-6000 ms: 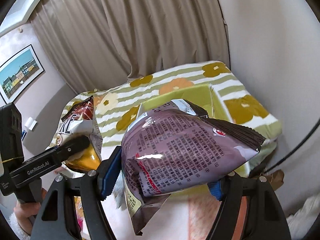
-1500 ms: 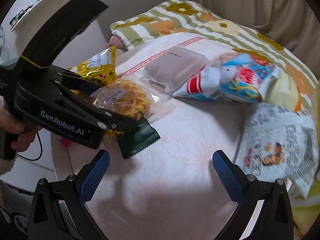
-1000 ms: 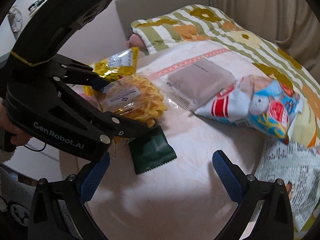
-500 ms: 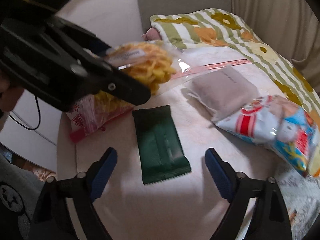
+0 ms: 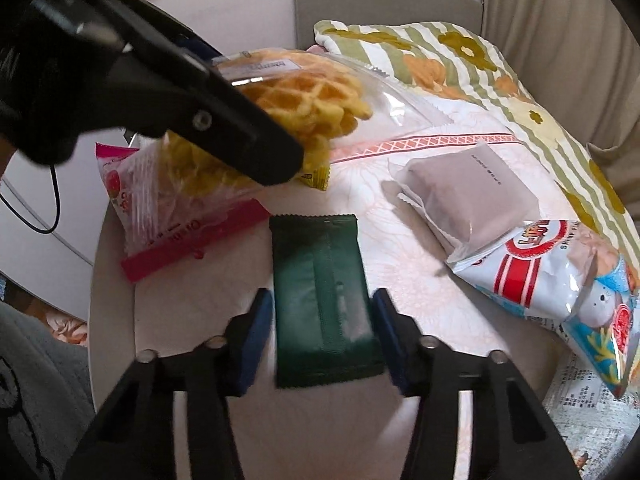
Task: Organize snacks
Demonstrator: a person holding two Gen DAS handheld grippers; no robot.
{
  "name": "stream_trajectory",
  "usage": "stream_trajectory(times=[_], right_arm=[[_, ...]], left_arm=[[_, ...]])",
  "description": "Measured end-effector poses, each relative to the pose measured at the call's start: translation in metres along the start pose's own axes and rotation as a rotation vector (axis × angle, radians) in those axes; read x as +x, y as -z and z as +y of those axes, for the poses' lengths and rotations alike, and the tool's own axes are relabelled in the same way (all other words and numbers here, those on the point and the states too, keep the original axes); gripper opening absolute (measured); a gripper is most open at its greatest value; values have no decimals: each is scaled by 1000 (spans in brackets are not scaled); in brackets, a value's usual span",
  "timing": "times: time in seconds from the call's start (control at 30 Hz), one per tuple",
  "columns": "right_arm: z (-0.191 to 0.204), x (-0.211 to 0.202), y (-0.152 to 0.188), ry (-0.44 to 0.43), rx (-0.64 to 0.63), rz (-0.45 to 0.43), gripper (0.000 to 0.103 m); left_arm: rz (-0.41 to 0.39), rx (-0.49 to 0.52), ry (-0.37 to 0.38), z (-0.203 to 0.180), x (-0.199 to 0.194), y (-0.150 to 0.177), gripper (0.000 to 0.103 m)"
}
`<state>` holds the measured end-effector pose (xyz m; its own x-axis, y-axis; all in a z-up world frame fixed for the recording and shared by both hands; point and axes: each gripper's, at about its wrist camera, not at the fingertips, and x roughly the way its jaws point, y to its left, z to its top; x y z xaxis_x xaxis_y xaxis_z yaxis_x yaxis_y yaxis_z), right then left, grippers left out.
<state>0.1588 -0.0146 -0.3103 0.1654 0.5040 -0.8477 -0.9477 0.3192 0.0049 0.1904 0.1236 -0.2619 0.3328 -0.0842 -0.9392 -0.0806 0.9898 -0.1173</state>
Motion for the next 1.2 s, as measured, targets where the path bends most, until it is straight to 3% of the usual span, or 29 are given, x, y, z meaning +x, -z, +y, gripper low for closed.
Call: stream_trajectory(times=[0.33,0.73,1.0,1.2], right_arm=[[9,-39,8,80,116,-7,42],[-11,-154,3,289,404,-99,42],[-43,-241,31,481,622,-168,42],[-77,-292,75,604,727,-155,42]], left_arm=[[-37,20,30,-3,-27,-5,71],[-173,98,118,-26,-98,-33,71],[-246,216,212,-95,-124,-66,71],[-257,291,261,-174,-124,-85,71]])
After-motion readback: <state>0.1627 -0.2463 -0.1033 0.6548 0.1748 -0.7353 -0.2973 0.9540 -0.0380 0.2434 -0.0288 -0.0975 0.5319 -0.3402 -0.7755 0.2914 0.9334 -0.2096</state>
